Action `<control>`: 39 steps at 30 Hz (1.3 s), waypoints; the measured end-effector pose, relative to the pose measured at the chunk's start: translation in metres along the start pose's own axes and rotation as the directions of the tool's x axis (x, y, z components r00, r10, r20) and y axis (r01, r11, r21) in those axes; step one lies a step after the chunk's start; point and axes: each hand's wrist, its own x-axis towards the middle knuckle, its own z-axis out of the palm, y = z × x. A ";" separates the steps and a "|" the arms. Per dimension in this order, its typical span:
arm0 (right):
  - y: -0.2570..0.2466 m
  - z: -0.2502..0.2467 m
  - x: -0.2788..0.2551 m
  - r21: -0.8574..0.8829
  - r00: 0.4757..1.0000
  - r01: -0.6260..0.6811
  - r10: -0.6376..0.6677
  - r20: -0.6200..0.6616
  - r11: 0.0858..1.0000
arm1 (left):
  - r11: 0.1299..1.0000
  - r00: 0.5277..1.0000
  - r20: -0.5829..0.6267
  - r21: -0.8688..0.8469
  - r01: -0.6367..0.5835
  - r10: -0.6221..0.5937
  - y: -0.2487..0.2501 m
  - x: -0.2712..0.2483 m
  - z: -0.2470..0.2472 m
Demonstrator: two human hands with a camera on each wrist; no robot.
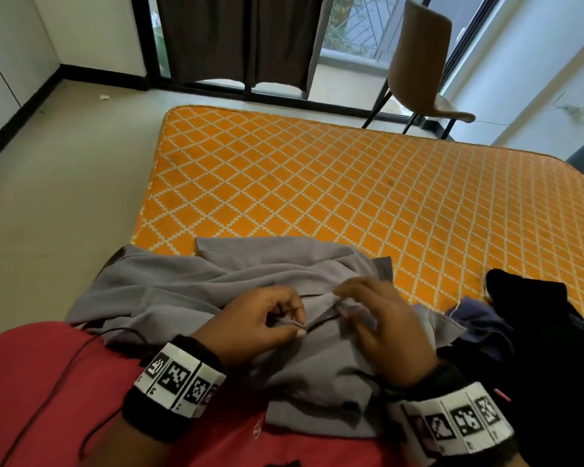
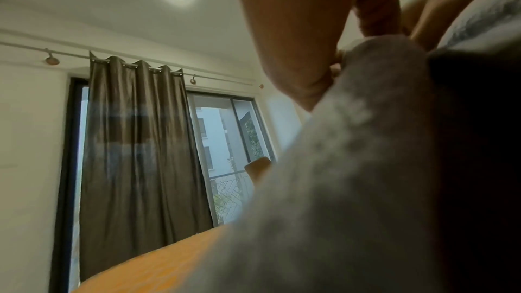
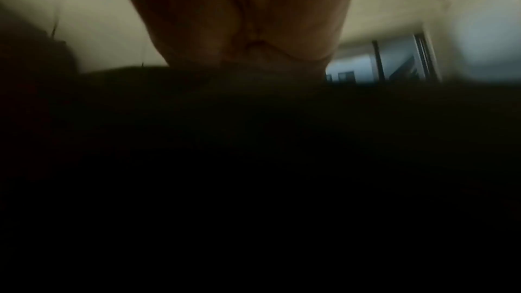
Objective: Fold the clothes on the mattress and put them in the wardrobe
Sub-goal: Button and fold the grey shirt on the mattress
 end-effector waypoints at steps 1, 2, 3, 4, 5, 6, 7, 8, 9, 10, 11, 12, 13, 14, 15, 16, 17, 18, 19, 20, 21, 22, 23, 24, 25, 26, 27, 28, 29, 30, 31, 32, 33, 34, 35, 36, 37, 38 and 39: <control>-0.002 0.009 0.001 0.078 0.999 -0.021 0.018 0.033 0.997 | 0.999 1.000 -0.014 -0.028 0.017 -0.017 -0.001 -0.001 -0.002; -0.001 0.014 0.001 0.120 0.998 -0.042 0.036 0.054 0.992 | 0.998 0.999 -0.031 -0.049 0.034 -0.036 -0.002 -0.001 -0.005; 0.000 0.016 0.002 0.150 0.997 -0.060 0.052 0.063 0.987 | 0.997 0.997 -0.055 -0.065 0.047 -0.051 -0.004 -0.002 -0.007; 0.001 0.016 0.003 0.173 0.996 -0.078 0.069 0.059 0.982 | 0.995 0.994 -0.087 -0.084 0.060 -0.067 -0.005 -0.002 -0.009; 0.001 0.016 0.004 0.183 0.996 -0.087 0.079 0.050 0.979 | 0.991 0.987 -0.133 -0.107 0.078 -0.092 -0.008 -0.001 -0.010; 0.002 0.015 0.005 0.185 0.996 -0.084 0.077 0.044 0.979 | 0.988 0.975 -0.188 -0.119 0.097 -0.118 -0.011 0.000 -0.011; 0.002 0.016 0.005 0.182 0.997 -0.077 0.071 0.043 0.980 | 0.986 0.956 -0.251 -0.106 0.126 -0.149 -0.015 0.002 -0.012; 0.004 0.017 0.005 0.180 0.997 -0.076 0.069 0.045 0.981 | 0.984 0.934 -0.311 -0.078 0.161 -0.178 -0.018 0.003 -0.012; 0.006 0.017 0.006 0.182 0.996 -0.088 0.081 0.045 0.979 | 0.978 0.911 -0.358 -0.051 0.200 -0.205 -0.021 0.005 -0.012; 0.009 0.018 0.007 0.184 0.994 -0.108 0.102 0.043 0.977 | 0.971 0.893 -0.387 -0.029 0.237 -0.229 -0.024 0.006 -0.012; 0.010 0.019 0.007 0.186 0.991 -0.131 0.126 0.038 0.974 | 0.962 0.881 -0.398 -0.011 0.272 -0.254 -0.026 0.006 -0.012; 0.011 0.019 0.008 0.192 0.989 -0.149 0.144 0.039 0.970 | 0.954 0.878 -0.394 0.009 0.300 -0.272 -0.028 0.006 -0.012; 0.011 0.018 0.009 0.200 0.988 -0.151 0.145 0.046 0.968 | 0.948 0.882 -0.377 0.033 0.318 -0.283 -0.029 0.005 -0.013; 0.012 0.018 0.009 0.198 0.989 -0.143 0.133 0.061 0.970 | 0.944 0.892 -0.350 0.056 0.324 -0.286 -0.031 0.004 -0.014; 0.013 0.018 0.008 0.190 0.989 -0.134 0.121 0.080 0.973 | 0.944 0.902 -0.322 0.063 0.325 -0.289 -0.032 0.003 -0.016; 0.015 0.017 0.007 0.186 0.989 -0.133 0.117 0.094 0.973 | 0.945 0.909 -0.294 0.052 0.323 -0.294 -0.032 0.002 -0.017; 0.018 0.016 0.006 0.194 0.987 -0.143 0.125 0.100 0.971 | 0.947 0.914 -0.275 0.038 0.320 -0.298 -0.032 0.002 -0.018; 0.021 0.014 0.005 0.200 0.985 -0.159 0.143 0.094 0.967 | 0.949 0.917 -0.266 0.028 0.314 -0.295 -0.032 0.002 -0.018; 0.024 0.013 0.004 0.205 0.983 -0.179 0.165 0.084 0.962 | 0.950 0.918 -0.270 0.025 0.310 -0.292 -0.032 0.003 -0.018; 0.026 0.012 0.002 0.210 0.980 -0.197 0.185 0.079 0.958 | 0.950 0.915 -0.281 0.032 0.310 -0.289 -0.032 0.003 -0.017; 0.028 0.010 0.000 0.219 0.977 -0.210 0.197 0.081 0.953 | 0.947 0.913 -0.285 0.049 0.317 -0.291 -0.033 0.004 -0.017; 0.028 0.008 -0.003 0.220 0.977 -0.211 0.197 0.084 0.952 | 0.943 0.918 -0.266 0.075 0.324 -0.294 -0.034 0.005 -0.016; 0.030 0.005 -0.005 0.207 0.978 -0.205 0.190 0.092 0.957 | 0.939 0.928 -0.225 0.108 0.327 -0.297 -0.035 0.005 -0.016; 0.034 0.002 -0.008 0.185 0.977 -0.202 0.185 0.104 0.962 | 0.933 0.937 -0.173 0.146 0.329 -0.304 -0.037 0.005 -0.015; 0.038 -0.002 -0.010 0.161 0.974 -0.207 0.189 0.125 0.965 | 0.924 0.940 -0.126 0.182 0.337 -0.318 -0.038 0.005 -0.014; 0.043 -0.005 -0.012 0.138 0.970 -0.214 0.194 0.147 0.967 | 0.914 0.936 -0.093 0.206 0.350 -0.338 -0.038 0.004 -0.011; 0.048 -0.008 -0.013 0.117 0.966 -0.224 0.205 0.158 0.967 | 0.908 0.934 -0.082 0.217 0.358 -0.348 -0.038 0.004 -0.007; 0.052 -0.010 -0.014 0.096 0.968 -0.223 0.208 0.142 0.970 | 0.906 0.932 -0.095 0.220 0.362 -0.350 -0.037 0.005 -0.003; 0.056 -0.011 -0.016 0.058 0.969 -0.230 0.223 0.102 0.972 | 0.904 0.931 -0.124 0.225 0.363 -0.342 -0.036 0.006 0.000; 0.060 -0.012 -0.018 0.009 0.966 -0.254 0.253 0.060 0.967 | 0.901 0.929 -0.164 0.237 0.364 -0.333 -0.035 0.007 0.003; 0.063 -0.014 -0.018 -0.039 0.952 -0.305 0.306 0.020 0.952 | 0.894 0.924 -0.201 0.253 0.369 -0.324 -0.034 0.009 0.005; 0.073 -0.015 -0.021 -0.066 0.924 -0.379 0.381 0.019 0.923 | 0.888 0.918 -0.230 0.262 0.377 -0.322 -0.033 0.009 0.005; 0.084 -0.015 -0.026 -0.095 0.876 -0.471 0.478 0.070 0.877 | 0.887 0.913 -0.250 0.259 0.383 -0.321 -0.032 0.010 0.005; 0.095 -0.014 -0.032 -0.131 0.823 -0.537 0.551 0.136 0.834 | 0.891 0.910 -0.260 0.241 0.385 -0.323 -0.033 0.010 0.005; 0.104 -0.012 -0.036 -0.164 0.763 -0.588 0.611 0.213 0.792 | 0.900 0.908 -0.258 0.204 0.386 -0.330 -0.034 0.010 0.004; 0.114 -0.007 -0.041 -0.172 0.708 -0.629 0.650 0.277 0.758 | 0.902 0.904 -0.238 0.166 0.398 -0.355 -0.035 0.011 0.004; 0.118 -0.002 -0.043 -0.116 0.651 -0.684 0.674 0.349 0.720 | 0.899 0.901 -0.197 0.141 0.415 -0.385 -0.036 0.012 0.006; 0.116 0.004 -0.044 -0.033 0.608 -0.723 0.658 0.443 0.690 | 0.893 0.901 -0.156 0.141 0.427 -0.405 -0.036 0.013 0.009; 0.113 0.012 -0.044 0.005 0.586 -0.728 0.618 0.524 0.686 | 0.891 0.903 -0.143 0.161 0.425 -0.406 -0.037 0.014 0.011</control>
